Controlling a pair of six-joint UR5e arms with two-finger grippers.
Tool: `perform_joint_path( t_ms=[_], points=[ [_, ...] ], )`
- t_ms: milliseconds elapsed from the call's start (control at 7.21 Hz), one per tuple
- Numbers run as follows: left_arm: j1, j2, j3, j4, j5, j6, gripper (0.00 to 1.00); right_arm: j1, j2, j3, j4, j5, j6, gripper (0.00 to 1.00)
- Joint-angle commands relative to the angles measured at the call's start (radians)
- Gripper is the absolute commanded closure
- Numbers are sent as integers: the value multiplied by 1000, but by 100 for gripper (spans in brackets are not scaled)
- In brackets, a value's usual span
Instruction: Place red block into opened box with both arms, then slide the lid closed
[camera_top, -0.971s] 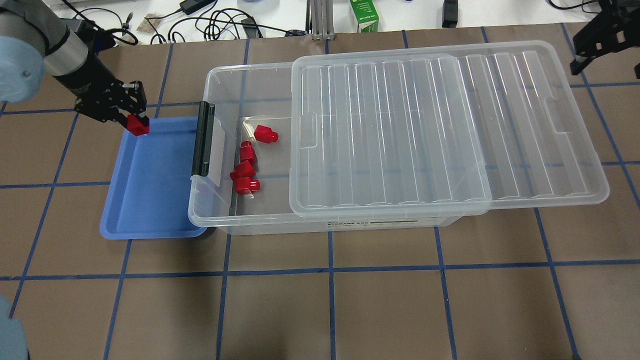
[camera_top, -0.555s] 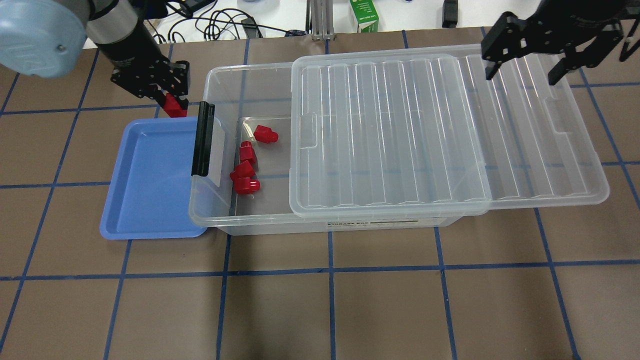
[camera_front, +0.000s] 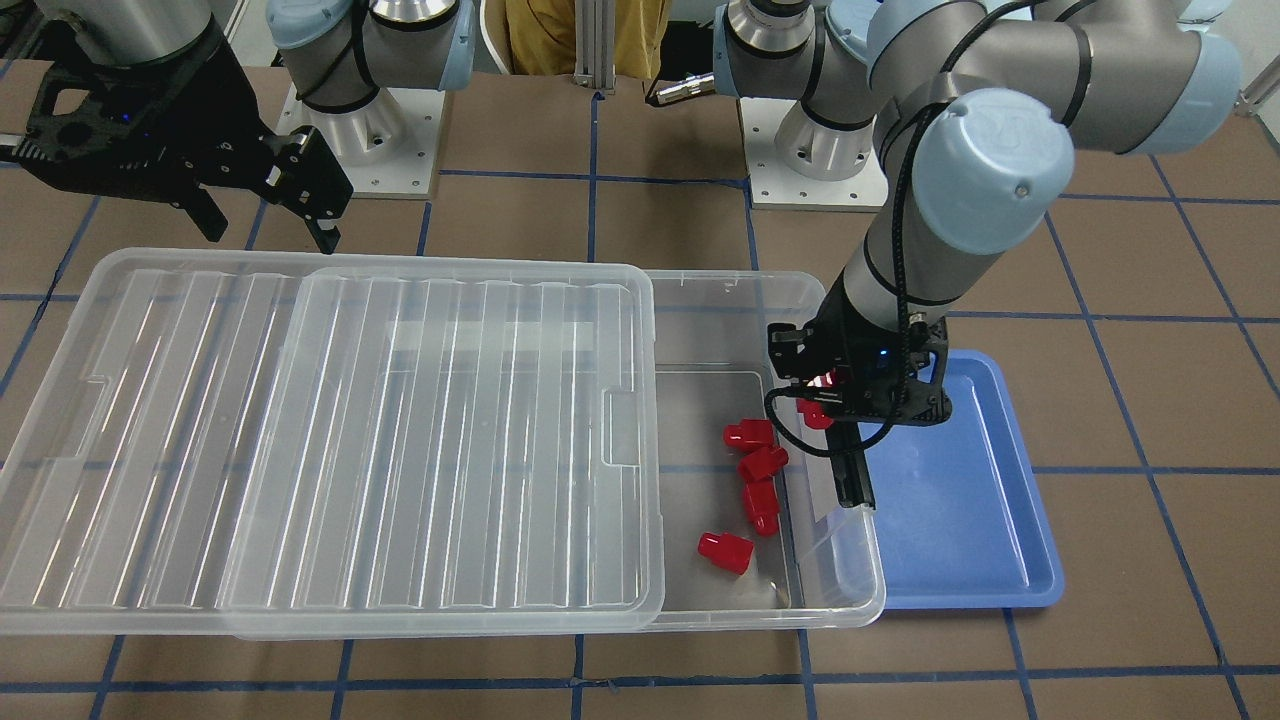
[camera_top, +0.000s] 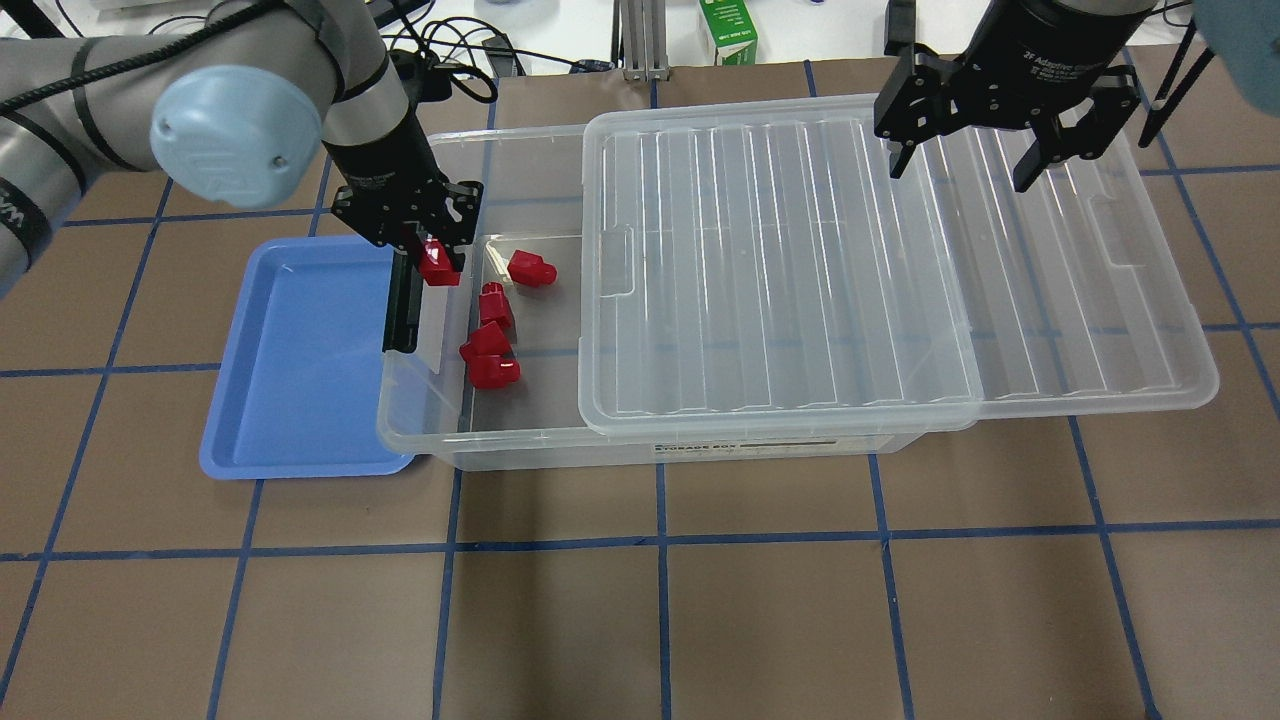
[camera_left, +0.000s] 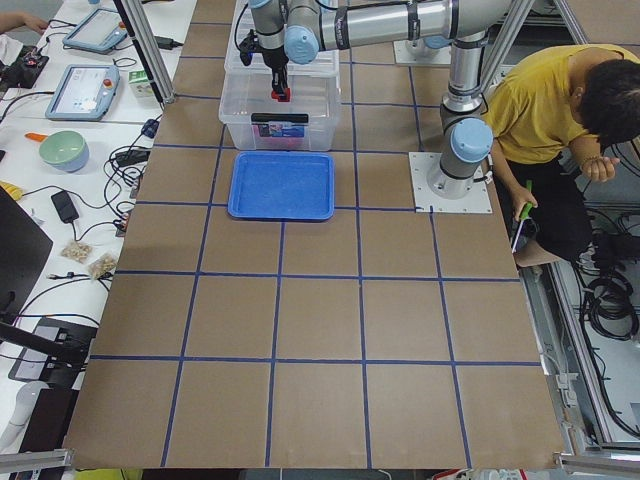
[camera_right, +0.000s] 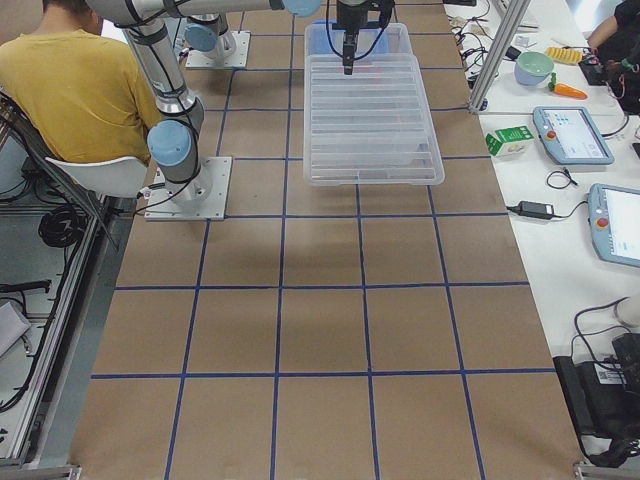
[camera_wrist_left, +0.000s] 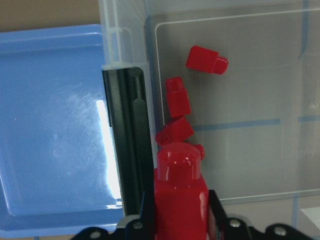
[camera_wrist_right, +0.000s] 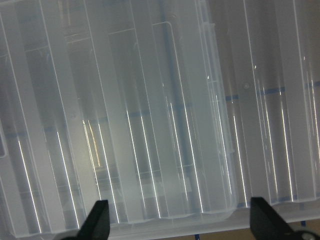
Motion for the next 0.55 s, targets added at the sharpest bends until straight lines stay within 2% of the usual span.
perform_joint_path(
  t_ms=[0, 277, 416],
  points=[
    [-9, -12, -100, 123, -13, -10, 94, 1, 1, 0, -8, -4, 0, 0],
    [-13, -13, -140, 155, -10, -10, 85, 1, 1, 0, -13, -4, 0, 0],
    [-16, -10, -145, 160, -11, -11, 44, 1, 1, 2, -14, -4, -3, 0]
  ],
)
